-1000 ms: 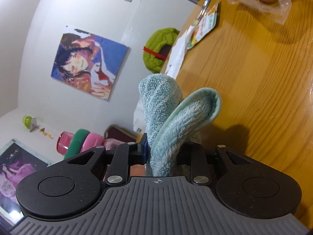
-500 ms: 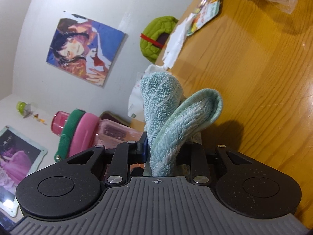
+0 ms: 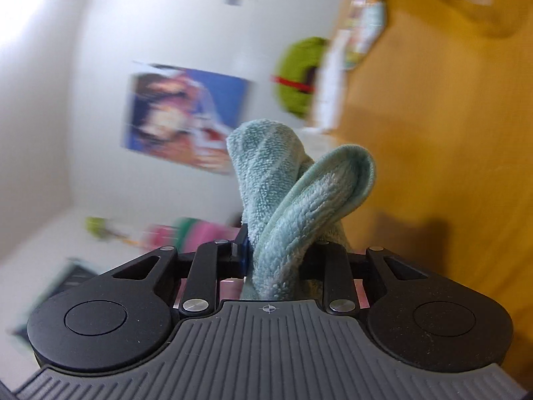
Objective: Clean container
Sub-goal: 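Sweep the towel in the right gripper across the bottle's body, then rotate the bottle with the left gripper while the right gripper's towel wipes it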
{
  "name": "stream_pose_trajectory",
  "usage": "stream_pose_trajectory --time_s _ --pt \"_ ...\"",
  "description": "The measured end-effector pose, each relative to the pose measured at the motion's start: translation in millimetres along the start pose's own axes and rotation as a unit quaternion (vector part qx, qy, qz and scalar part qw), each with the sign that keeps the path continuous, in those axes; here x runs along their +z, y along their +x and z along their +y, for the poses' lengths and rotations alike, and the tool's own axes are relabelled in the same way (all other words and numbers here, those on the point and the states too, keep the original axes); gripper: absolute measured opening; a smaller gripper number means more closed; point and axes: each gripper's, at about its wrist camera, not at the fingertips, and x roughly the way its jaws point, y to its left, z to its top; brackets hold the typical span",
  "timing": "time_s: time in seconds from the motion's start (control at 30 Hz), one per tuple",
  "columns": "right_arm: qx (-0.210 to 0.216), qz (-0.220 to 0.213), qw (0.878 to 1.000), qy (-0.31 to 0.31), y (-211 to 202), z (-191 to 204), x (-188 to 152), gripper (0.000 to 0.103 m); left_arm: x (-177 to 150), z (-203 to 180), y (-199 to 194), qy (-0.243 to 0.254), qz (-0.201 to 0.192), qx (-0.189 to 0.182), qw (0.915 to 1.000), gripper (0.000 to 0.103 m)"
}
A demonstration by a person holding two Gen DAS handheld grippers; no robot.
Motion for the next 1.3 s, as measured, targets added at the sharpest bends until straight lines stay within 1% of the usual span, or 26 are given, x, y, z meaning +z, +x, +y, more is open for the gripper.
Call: stream_pose_trajectory --time_s 0.03,0.07,0.1,0.13,0.17,0.23,0.27,0.3,0.33,0.37,0.47,0.53,0.57,0.6,0.67,0.73,0.8,0.83,0.87,0.9,1.03,1.1,1.17,1.2,1.27,1.3 --pt "-0.039 0.009 0.999 0.000 4 -3 0 0.029 0 0 0 0.000 0.000 0.000 1.0000 0.065" --pt "-0.054 0.013 0.998 -0.003 6 -3 0 0.029 0 0 0 -0.001 0.000 0.000 1.0000 0.065" --pt "-0.044 0.007 0.999 -0.010 4 0 -1 0.029 0 1 1 -0.001 0.000 0.000 1.0000 0.065" --pt "-0.022 -0.003 1.000 -0.020 1 4 -1 0.029 0 1 1 -0.001 0.000 0.000 1.0000 0.065" --pt "0.015 -0.016 0.999 -0.026 -5 8 -1 0.029 -1 1 2 -0.001 -0.001 0.000 1.0000 0.065" --pt "0.118 -0.046 0.991 -0.034 -19 14 -1 0.029 -1 0 2 0.000 -0.001 0.001 1.0000 0.065" --pt "0.154 -0.056 0.986 -0.039 -24 17 -1 0.029 -1 0 2 0.001 0.000 0.002 1.0000 0.065" --pt "0.170 -0.060 0.983 -0.045 -26 19 -1 0.029 -1 0 2 0.002 0.000 0.002 1.0000 0.065" --pt "0.168 -0.055 0.983 -0.048 -25 20 -2 0.029 -1 -1 2 0.002 0.000 0.003 1.0000 0.065" --pt "0.150 -0.043 0.987 -0.047 -19 20 -3 0.029 -1 0 2 0.002 0.000 0.004 1.0000 0.065" --pt "0.046 -0.016 0.998 -0.032 -3 12 -2 0.029 -1 1 2 0.000 0.000 0.005 1.0000 0.065" --pt "-0.028 0.006 0.999 -0.016 5 2 2 0.029 -1 0 2 0.001 0.000 0.004 1.0000 0.066" --pt "-0.043 0.011 0.999 -0.015 7 0 2 0.029 -1 0 2 0.001 0.000 0.005 1.0000 0.065" --pt "-0.039 0.010 0.999 -0.020 6 2 2 0.029 -1 0 2 0.002 0.000 0.005 1.0000 0.065" --pt "-0.006 -0.005 0.999 -0.036 1 8 1 0.029 -1 1 2 0.000 0.000 0.004 1.0000 0.065" --pt "0.081 -0.030 0.996 -0.034 -10 12 2 0.029 0 2 2 0.001 0.001 0.005 1.0000 0.065" --pt "0.175 -0.050 0.983 -0.032 -21 13 3 0.029 0 1 2 0.003 0.001 0.006 1.0000 0.065" --pt "0.190 -0.049 0.980 -0.033 -22 15 3 0.029 0 1 2 0.004 0.001 0.007 1.0000 0.065" --pt "0.192 -0.043 0.980 -0.035 -20 16 2 0.029 0 1 2 0.004 0.002 0.007 1.0000 0.065" --pt "0.181 -0.036 0.982 -0.035 -17 17 2 0.029 0 1 2 0.004 0.002 0.007 1.0000 0.065" --pt "0.075 -0.013 0.997 -0.025 -1 11 1 0.029 0 0 2 0.004 0.002 0.007 1.0000 0.065" --pt "0.020 0.000 1.000 -0.011 5 4 2 0.029 0 0 2 0.005 0.002 0.008 1.0000 0.065" --pt "-0.040 0.011 0.999 -0.025 13 4 1 0.029 0 0 2 0.004 0.002 0.007 1.0000 0.065" --pt "-0.059 0.013 0.998 -0.035 14 5 0 0.029 0 0 1 0.002 0.002 0.007 1.0000 0.066" --pt "-0.061 0.007 0.997 -0.054 13 9 -2 0.029 1 1 0 -0.013 0.005 0.004 0.9999 0.072" --pt "-0.056 -0.001 0.996 -0.063 11 12 -2 0.030 1 1 -2 -0.025 0.006 0.001 0.9997 0.082"
